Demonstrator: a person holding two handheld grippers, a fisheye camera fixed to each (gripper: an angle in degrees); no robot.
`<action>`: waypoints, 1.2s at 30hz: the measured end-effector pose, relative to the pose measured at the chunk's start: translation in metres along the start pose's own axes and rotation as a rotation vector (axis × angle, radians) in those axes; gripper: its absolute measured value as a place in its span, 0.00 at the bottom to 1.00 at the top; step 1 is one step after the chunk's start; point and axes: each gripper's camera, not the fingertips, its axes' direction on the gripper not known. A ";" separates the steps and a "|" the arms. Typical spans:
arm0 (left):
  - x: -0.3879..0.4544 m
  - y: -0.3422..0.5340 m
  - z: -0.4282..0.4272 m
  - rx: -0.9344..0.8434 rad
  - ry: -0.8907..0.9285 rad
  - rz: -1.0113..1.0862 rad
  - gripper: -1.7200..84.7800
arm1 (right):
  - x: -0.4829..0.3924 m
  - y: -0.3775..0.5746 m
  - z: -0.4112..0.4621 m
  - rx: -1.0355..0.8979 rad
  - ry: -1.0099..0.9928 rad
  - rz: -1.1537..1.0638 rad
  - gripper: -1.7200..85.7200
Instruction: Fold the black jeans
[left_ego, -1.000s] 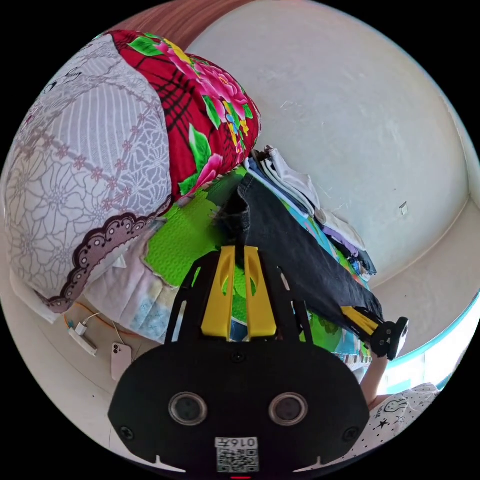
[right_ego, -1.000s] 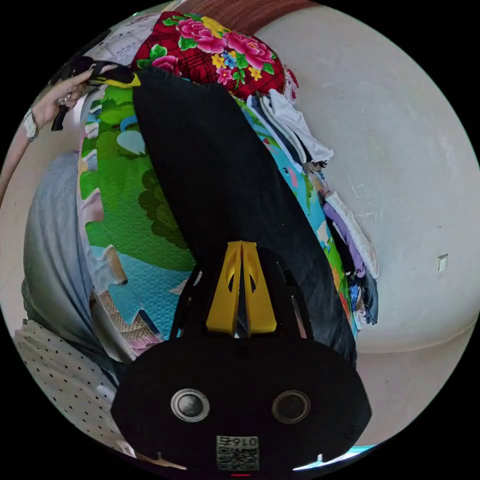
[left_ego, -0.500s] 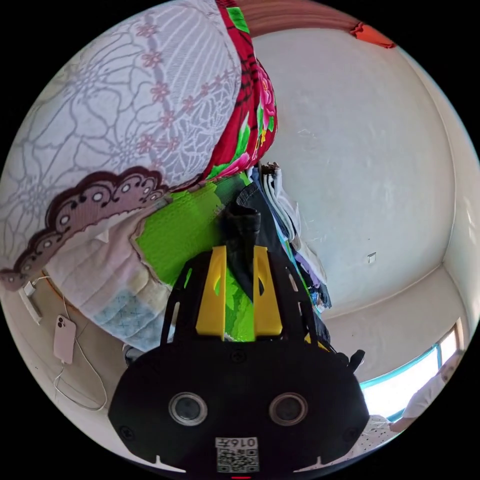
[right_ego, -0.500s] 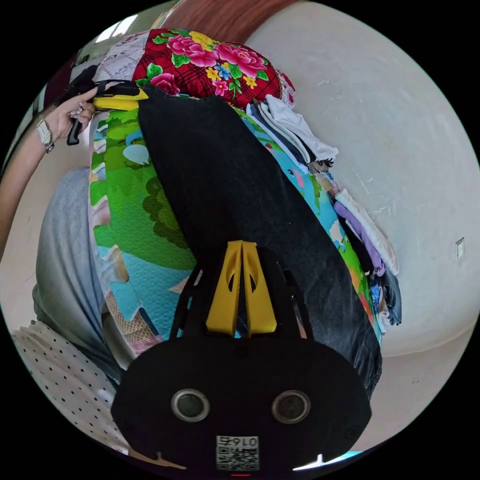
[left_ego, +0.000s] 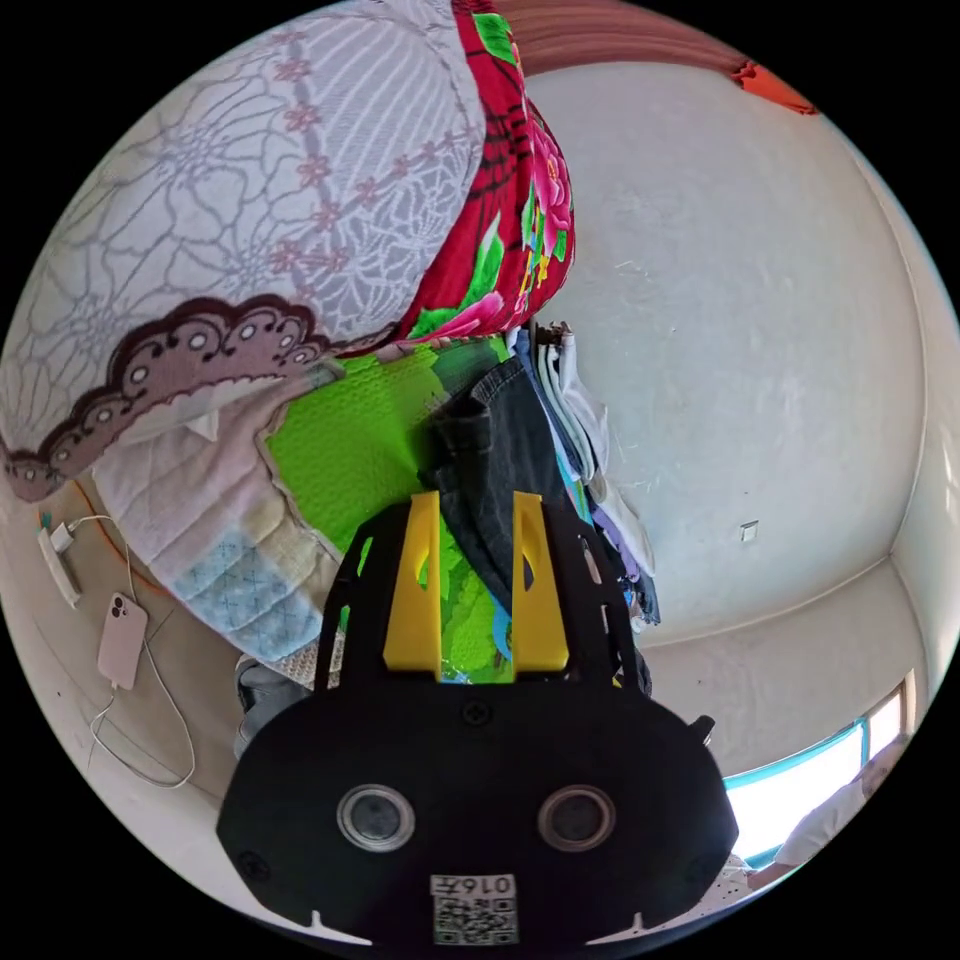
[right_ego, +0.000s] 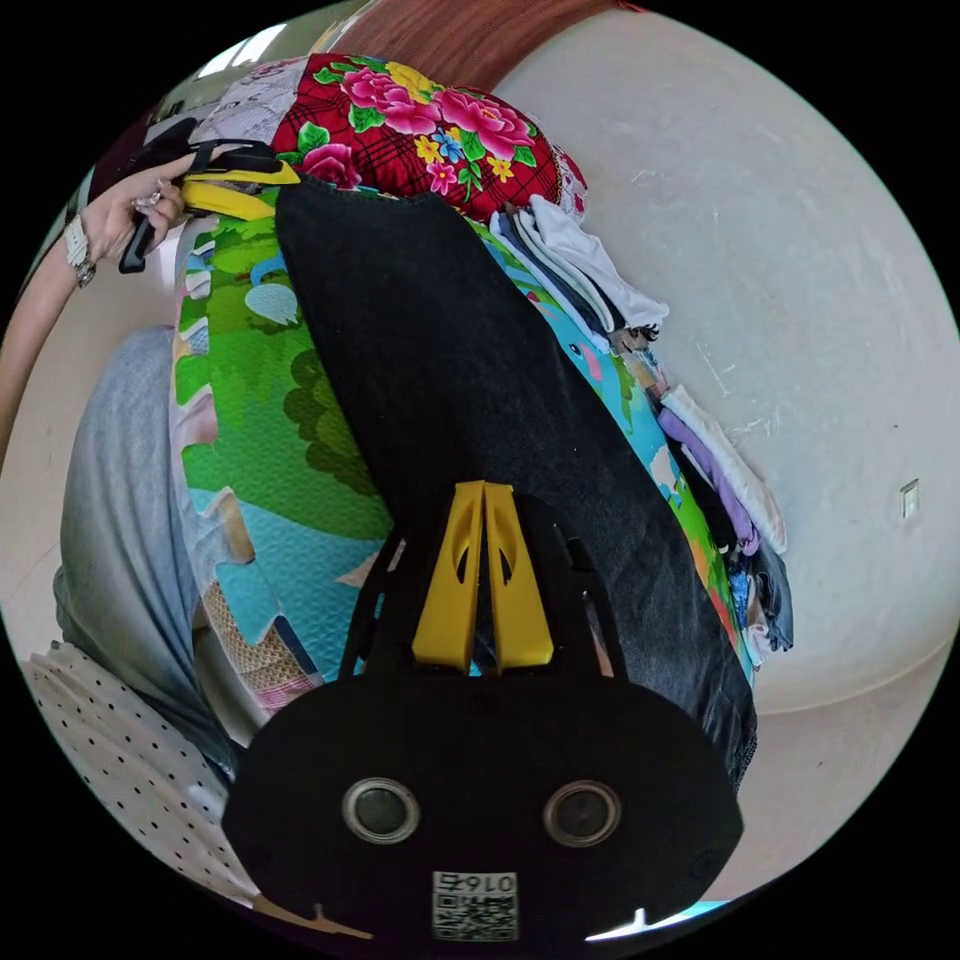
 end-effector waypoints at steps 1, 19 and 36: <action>0.002 -0.006 -0.001 -0.001 -0.001 0.000 0.13 | 0.000 -0.001 -0.001 0.000 0.001 0.000 0.01; 0.080 -0.167 -0.102 0.073 0.146 0.216 0.01 | 0.052 -0.028 -0.032 0.090 -0.240 0.157 0.02; 0.327 -0.312 -0.153 -0.084 0.306 0.602 0.01 | 0.176 0.100 -0.099 0.665 -0.644 0.428 0.21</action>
